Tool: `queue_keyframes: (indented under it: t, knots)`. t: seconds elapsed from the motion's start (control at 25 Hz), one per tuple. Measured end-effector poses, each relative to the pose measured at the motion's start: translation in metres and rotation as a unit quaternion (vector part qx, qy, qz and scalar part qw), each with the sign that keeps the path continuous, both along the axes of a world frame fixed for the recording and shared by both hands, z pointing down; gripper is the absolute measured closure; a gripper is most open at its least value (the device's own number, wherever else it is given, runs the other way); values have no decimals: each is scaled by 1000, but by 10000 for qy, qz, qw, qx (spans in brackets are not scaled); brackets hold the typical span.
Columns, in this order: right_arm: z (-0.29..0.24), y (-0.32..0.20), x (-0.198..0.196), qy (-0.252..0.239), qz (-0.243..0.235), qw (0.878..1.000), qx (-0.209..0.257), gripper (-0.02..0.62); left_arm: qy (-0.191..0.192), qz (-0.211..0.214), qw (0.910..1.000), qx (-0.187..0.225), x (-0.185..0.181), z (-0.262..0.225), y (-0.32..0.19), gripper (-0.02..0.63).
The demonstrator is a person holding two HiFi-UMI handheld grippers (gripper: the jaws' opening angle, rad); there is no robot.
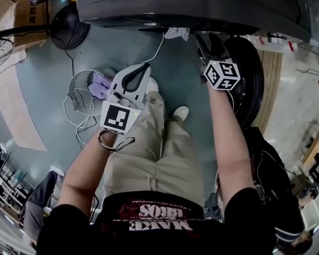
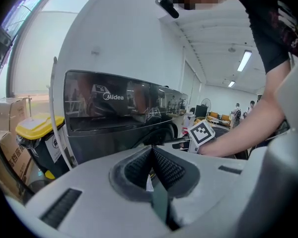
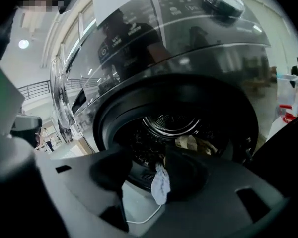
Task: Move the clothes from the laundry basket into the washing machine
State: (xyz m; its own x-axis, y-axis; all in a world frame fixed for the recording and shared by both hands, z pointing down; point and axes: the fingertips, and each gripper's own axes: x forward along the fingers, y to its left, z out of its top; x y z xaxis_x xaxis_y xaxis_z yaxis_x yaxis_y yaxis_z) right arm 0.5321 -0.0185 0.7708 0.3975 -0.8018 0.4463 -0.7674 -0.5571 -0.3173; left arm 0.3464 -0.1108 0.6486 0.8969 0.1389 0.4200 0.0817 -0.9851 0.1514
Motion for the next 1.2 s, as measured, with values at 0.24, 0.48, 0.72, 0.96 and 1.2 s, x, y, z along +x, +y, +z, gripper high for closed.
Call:
queue_keyframes:
  t: [0.24, 0.48, 0.72, 0.96, 1.2]
  knots:
    - [-27, 32, -15, 466, -19, 9979, -456, 591, 62, -256, 9997, -21, 0, -8, 5, 601]
    - [-56, 49, -39, 520, -222, 9977, -369, 591, 207, -563, 9980, 176, -10, -22, 8, 601]
    - [-87, 65, -55, 677, -445, 9962, -324, 592, 333, -854, 9956, 213, -23, -44, 26, 601]
    - [-122, 83, -69, 865, -551, 9943, -306, 592, 432, -932, 9944, 256, -37, -71, 43, 601]
    - [-167, 106, -87, 849, -523, 9947, -256, 592, 601, -1142, 9903, 522, -47, -122, 52, 601]
